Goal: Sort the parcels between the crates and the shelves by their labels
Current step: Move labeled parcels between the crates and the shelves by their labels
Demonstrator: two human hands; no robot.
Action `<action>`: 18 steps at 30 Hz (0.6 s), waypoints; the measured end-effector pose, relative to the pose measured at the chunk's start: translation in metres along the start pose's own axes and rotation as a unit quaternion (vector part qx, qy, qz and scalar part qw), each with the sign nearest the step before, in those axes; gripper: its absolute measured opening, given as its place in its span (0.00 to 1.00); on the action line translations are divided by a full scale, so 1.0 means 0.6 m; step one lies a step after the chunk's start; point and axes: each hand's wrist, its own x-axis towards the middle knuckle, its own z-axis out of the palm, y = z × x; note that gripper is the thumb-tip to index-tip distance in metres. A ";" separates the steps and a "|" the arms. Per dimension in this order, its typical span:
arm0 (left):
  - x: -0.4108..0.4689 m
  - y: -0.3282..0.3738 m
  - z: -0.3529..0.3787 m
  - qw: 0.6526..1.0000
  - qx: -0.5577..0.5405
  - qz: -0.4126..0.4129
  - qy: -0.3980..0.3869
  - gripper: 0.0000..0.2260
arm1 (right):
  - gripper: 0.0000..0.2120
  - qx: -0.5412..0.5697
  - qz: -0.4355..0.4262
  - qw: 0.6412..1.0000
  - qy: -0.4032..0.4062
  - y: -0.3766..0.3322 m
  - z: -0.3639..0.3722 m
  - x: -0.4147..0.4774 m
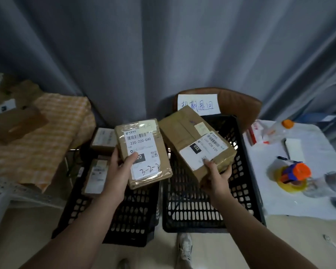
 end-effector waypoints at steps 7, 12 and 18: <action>0.027 -0.073 0.076 0.997 -0.016 -0.037 0.067 0.26 | 0.54 0.029 0.091 0.992 0.080 0.042 -0.048 0.106; 0.070 -0.101 0.103 0.996 -0.004 -0.027 0.084 0.27 | 0.56 0.034 0.162 0.980 0.111 0.088 0.015 0.211; 0.118 -0.120 0.112 0.993 -0.054 -0.057 0.087 0.20 | 0.23 -0.058 0.217 0.965 0.135 0.167 -0.021 0.281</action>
